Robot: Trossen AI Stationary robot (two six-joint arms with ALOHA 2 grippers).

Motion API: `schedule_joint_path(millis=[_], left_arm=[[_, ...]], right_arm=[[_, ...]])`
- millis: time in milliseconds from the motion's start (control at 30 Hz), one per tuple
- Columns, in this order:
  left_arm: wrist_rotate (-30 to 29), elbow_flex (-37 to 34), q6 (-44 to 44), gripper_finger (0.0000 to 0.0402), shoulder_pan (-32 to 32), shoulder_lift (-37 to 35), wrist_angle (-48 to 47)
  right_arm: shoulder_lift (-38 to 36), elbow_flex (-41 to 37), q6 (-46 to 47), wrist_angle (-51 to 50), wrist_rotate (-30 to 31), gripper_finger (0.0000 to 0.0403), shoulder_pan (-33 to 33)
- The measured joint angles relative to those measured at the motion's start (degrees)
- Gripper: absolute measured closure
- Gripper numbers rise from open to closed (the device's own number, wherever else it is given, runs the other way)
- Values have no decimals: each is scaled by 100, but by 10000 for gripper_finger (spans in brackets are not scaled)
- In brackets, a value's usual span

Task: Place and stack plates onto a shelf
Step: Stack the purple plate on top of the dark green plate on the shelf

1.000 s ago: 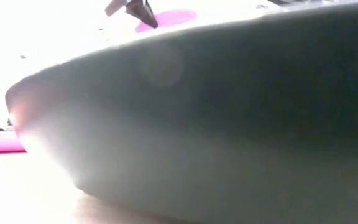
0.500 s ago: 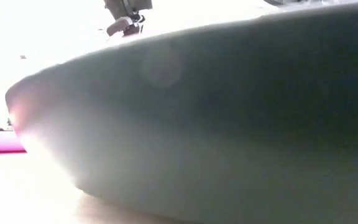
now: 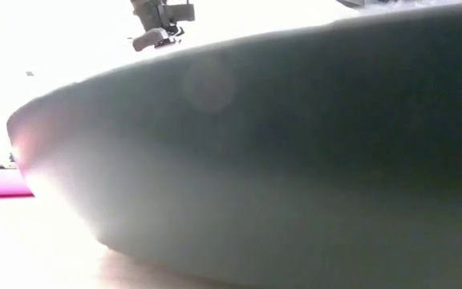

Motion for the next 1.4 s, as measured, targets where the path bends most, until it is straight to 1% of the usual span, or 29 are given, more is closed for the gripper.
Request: schedule_joint_path(millis=[500,600,967,1033,1267,1400], left_arm=[[-9,0,-122,354,0,0,43],[90,0,-125,354,0,0,45],[103,0,-193,352,-2,0,40],[102,0,-230,337,0,0,44],[103,0,-344,236,0,-2,96],[96,0,-385,204,-20,-2,203]], right_arm=[[0,0,0,0,2,294,0],[0,0,0,-4,2,294,0],[0,0,0,-8,2,294,0],[0,0,0,-9,2,294,0],[0,0,0,-19,2,294,0],[0,0,0,-47,2,294,0]])
